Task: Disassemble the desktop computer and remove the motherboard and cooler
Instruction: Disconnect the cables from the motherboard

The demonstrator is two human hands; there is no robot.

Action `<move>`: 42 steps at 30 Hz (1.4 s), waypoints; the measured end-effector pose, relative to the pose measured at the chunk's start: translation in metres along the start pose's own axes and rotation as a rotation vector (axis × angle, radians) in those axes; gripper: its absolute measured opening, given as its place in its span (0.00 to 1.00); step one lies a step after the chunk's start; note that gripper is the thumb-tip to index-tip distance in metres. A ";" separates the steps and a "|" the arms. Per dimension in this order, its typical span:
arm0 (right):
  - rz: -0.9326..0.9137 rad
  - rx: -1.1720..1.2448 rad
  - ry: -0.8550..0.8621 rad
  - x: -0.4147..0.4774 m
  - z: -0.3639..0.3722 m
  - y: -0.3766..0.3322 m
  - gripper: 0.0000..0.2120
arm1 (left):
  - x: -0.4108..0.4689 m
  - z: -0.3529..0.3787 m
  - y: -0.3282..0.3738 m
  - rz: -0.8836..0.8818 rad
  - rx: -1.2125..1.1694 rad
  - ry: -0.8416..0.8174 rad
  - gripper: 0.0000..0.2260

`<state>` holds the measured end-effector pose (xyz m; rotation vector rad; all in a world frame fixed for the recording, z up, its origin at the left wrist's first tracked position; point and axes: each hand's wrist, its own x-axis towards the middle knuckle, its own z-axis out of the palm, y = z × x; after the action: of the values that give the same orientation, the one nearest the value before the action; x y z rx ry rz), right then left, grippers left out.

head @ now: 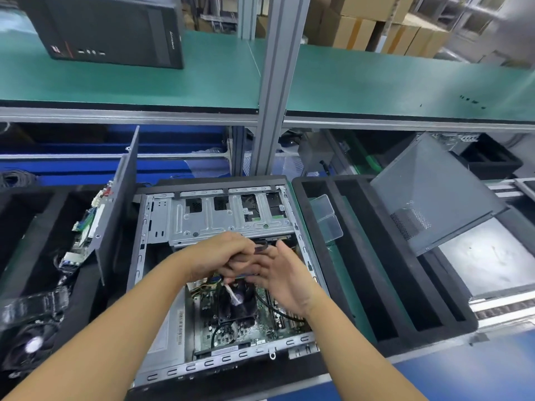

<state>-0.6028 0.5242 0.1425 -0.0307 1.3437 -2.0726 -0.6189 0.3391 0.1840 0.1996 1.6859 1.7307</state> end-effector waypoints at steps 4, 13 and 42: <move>-0.158 -0.125 0.294 0.006 0.013 -0.017 0.17 | 0.008 0.009 0.005 0.093 -0.156 0.001 0.16; -0.378 -0.625 0.324 -0.026 -0.011 -0.044 0.08 | 0.046 0.022 0.038 0.249 -0.579 -0.016 0.19; 0.252 -0.139 1.081 -0.036 -0.300 -0.111 0.04 | 0.257 0.122 -0.024 -0.158 0.278 0.462 0.16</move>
<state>-0.7386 0.8133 0.1036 1.2809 1.9342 -1.7762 -0.7327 0.5832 0.0881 -0.2224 2.2093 1.4941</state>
